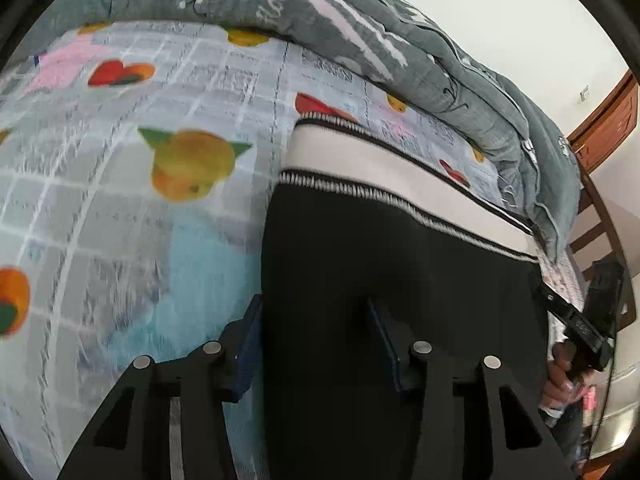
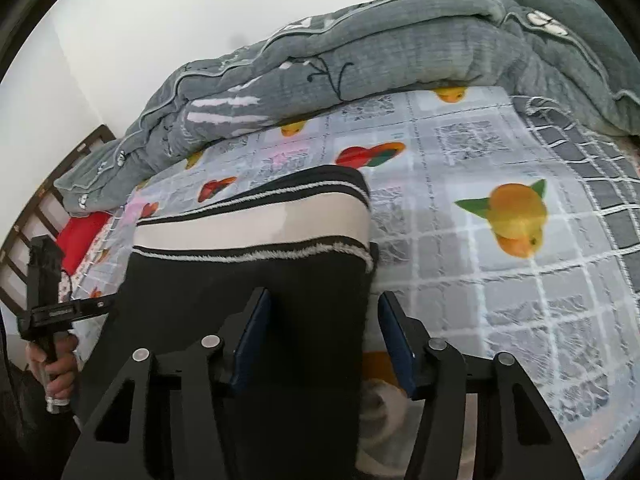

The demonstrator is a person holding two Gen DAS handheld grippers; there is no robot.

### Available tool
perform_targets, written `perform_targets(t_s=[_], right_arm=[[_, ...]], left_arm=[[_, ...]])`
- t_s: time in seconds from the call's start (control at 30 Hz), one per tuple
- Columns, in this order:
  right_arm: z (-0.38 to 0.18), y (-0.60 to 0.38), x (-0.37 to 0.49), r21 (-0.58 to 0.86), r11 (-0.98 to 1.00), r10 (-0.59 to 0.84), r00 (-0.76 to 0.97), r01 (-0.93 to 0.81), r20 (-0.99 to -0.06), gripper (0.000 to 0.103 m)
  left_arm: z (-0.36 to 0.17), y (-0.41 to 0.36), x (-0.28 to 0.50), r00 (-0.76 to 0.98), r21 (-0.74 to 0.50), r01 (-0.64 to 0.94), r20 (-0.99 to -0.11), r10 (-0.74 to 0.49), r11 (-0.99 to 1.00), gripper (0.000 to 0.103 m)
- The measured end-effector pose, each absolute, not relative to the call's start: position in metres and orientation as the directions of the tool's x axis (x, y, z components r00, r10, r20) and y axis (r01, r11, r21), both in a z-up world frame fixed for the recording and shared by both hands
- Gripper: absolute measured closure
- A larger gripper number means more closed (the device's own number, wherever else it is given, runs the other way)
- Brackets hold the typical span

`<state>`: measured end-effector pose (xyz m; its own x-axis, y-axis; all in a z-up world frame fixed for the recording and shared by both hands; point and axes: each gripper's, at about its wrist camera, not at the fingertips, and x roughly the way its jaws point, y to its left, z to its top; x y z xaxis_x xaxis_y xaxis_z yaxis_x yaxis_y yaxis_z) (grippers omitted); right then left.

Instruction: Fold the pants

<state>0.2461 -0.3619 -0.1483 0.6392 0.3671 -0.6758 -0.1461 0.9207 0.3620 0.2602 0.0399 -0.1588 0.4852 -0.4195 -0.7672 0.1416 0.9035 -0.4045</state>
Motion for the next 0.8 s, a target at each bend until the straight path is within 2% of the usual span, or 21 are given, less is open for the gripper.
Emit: perform_targets(t_s=[0.13,0.33,0.8], right_arm=[[-0.147,-0.348,0.256,0.313,0.939,0.327,0.654,-0.143,-0.682,0.049],[-0.148,-0.334,0.28,0.32,0.938,0.326,0.646,-0.132,-0.69,0.049],[-0.146,-0.305,0.316,0.227,0.964,0.259,0.656,-0.136,-0.709,0.048]], left_arm=[[-0.156,0.041,0.273,0.5,-0.377,0.14,-0.771,-0.394,0.915,0.058],[-0.153,0.055,0.292,0.521,-0.35,0.121,-0.774,-0.359,0.929,0.06],[-0.142,0.051,0.321,0.594,-0.153,0.085,-0.786,-0.173,0.985,0.058]])
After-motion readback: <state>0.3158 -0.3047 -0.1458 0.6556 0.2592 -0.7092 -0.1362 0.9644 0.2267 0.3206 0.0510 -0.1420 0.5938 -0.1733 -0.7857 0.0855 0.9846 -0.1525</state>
